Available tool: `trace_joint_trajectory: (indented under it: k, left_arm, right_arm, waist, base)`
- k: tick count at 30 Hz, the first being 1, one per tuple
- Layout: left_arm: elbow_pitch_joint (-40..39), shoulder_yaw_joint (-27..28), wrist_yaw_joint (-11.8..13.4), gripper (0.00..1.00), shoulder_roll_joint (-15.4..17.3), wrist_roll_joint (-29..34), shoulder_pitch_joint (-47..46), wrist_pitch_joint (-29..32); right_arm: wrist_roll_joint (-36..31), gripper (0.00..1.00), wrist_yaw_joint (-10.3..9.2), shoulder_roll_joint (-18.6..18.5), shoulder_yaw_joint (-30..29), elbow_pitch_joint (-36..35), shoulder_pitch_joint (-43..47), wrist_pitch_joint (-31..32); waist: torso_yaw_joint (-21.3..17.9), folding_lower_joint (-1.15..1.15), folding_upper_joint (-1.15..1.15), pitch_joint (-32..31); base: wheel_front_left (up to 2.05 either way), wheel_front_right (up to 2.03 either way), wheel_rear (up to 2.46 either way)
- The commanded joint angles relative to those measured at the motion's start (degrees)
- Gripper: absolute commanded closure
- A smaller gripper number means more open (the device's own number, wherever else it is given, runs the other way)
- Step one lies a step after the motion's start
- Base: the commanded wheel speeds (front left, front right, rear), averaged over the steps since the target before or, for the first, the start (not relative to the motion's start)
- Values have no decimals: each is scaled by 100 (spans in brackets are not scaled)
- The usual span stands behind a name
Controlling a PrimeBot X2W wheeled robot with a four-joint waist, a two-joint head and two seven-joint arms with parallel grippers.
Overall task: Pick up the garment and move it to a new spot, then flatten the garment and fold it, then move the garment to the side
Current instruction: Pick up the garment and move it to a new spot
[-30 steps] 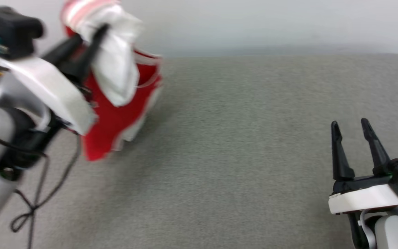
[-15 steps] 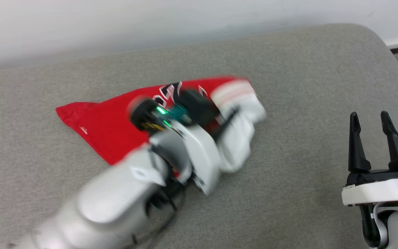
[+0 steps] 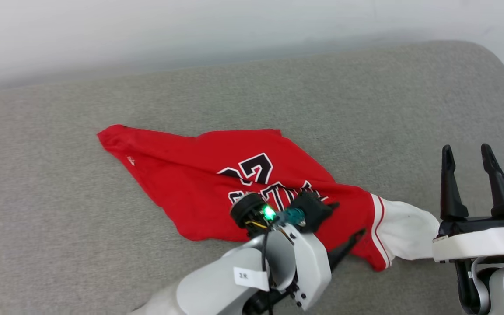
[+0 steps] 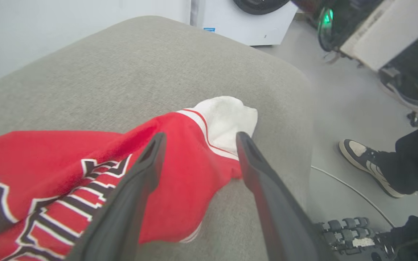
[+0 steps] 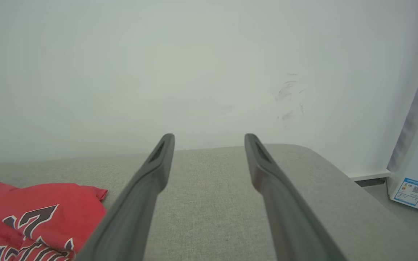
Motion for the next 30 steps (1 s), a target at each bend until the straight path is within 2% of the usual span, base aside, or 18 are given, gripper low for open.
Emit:
trace_joint_trajectory:
  k: [1, 6, 13, 17, 20, 24, 30]
  left_arm:
    - [23, 110, 44, 0, 43, -36, -36, -119]
    - [27, 590, 275, 0, 315, -84, -78, -670]
    - [-147, 1366, 818, 0, 1118, 20, 294, -1557]
    - [-464, 1823, 1069, 0, 1527, 171, 730, -1723]
    - [-894, 2361, 1229, 0, 1748, 463, 1165, -1745]
    - [-1400, 3035, 1335, 0, 1809, 986, 2029, -1737]
    - [-1779, 3915, 1211, 0, 1445, 1589, 3157, -1738]
  right_arm:
    - [-56, 0, -4, 10, 25, 19, 55, -12]
    - [-102, 0, -4, 10, 79, 43, 182, -12]
    - [-150, 0, -4, 10, 160, -5, 378, -12]
    - [-116, 0, -4, 10, 231, -70, 449, -12]
    - [-82, 0, -5, 9, 250, -139, 540, -12]
    - [-73, 0, -4, 9, 286, -171, 587, -12]
    - [-48, 0, -4, 10, 339, -171, 642, -12]
  waist:
    - [193, 0, 0, -171]
    - [587, 0, 0, -481]
    - [1055, 0, 0, -762]
    - [1225, 0, 0, -833]
    - [1307, 0, 0, -833]
    - [1357, 0, 0, -813]
    - [1349, 0, 0, -816]
  base:
    - [0, 0, 0]
    - [0, 0, 0]
    - [0, 0, 0]
    - [0, 0, 0]
    - [0, 0, 0]
    - [0, 0, 0]
    - [0, 0, 0]
